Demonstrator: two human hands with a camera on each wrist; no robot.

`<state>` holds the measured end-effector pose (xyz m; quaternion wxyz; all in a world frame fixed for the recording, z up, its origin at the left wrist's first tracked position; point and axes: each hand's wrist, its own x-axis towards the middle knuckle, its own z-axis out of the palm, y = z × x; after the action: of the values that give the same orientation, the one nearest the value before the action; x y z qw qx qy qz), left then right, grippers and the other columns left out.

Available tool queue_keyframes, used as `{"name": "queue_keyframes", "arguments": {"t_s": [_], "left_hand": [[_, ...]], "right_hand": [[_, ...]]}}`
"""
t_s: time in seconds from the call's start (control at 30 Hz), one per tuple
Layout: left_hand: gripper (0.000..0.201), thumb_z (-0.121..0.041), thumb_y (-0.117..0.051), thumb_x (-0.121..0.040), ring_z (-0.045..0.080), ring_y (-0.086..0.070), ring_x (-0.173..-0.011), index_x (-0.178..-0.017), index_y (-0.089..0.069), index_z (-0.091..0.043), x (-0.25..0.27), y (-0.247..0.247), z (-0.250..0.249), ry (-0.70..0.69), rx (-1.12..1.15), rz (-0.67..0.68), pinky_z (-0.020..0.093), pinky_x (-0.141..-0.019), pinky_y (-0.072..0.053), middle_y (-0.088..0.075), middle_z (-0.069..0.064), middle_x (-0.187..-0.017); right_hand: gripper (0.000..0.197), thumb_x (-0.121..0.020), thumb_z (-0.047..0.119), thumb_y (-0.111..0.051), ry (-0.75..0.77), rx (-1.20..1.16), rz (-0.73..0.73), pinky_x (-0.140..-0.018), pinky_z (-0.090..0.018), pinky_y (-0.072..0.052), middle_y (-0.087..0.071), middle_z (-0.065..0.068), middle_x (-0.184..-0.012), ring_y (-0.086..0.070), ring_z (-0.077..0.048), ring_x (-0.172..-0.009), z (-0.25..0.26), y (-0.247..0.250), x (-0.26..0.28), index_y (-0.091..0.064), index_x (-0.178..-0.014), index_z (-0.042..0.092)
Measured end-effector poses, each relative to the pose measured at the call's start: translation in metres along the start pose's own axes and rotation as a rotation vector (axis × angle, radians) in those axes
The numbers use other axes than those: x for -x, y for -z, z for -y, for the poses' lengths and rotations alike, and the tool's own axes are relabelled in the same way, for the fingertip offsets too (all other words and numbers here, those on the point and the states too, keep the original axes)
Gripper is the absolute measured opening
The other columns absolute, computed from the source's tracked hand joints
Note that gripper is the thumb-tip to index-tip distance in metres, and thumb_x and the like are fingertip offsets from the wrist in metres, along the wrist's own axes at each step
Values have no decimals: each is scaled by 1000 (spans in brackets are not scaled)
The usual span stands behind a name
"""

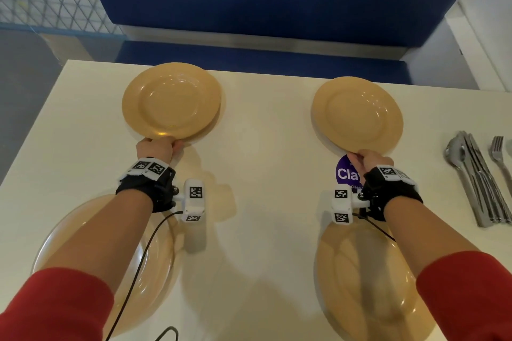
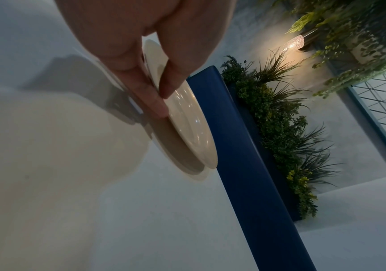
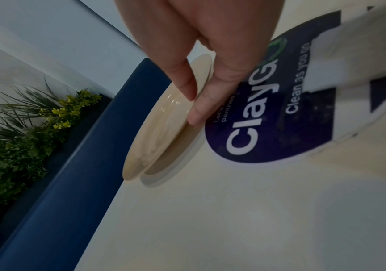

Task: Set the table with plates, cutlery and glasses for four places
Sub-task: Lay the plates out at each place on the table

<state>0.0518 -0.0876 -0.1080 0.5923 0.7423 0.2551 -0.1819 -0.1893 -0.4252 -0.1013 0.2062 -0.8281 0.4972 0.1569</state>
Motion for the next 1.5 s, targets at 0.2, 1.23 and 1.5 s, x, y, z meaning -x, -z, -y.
{"name": "queue_keyframes", "arguments": {"t_s": [0.2,1.23,1.5], "left_hand": [[12,2,-58,-78,17,-55,-53,-75,-57,-9,9,1,-3,-16,37,-25,17,-45,-44,-58,8,-66],[59,-29,-73,-77,28,-49,-122,-130,-50,-22,28,136,-5,-348,-934,86,42,-102,-42,-53,6,-130],[49,-5,-62,-82,27,-56,-113,-128,-52,-20,22,218,26,-292,-1150,180,35,-91,-48,-59,10,-125]], "right_hand": [[56,-96,51,-32,30,126,-3,-86,-33,-44,-66,-19,-108,-59,-37,-102,6,2,-3,-63,-107,6],[19,-83,24,-67,284,-494,414,-72,-32,-54,-62,-3,-75,-59,-17,-65,182,-88,156,-59,-97,15],[42,-80,18,-69,492,-181,463,-86,-37,-55,-60,-6,-99,-58,-20,-86,222,-145,223,-57,-120,14]]}}
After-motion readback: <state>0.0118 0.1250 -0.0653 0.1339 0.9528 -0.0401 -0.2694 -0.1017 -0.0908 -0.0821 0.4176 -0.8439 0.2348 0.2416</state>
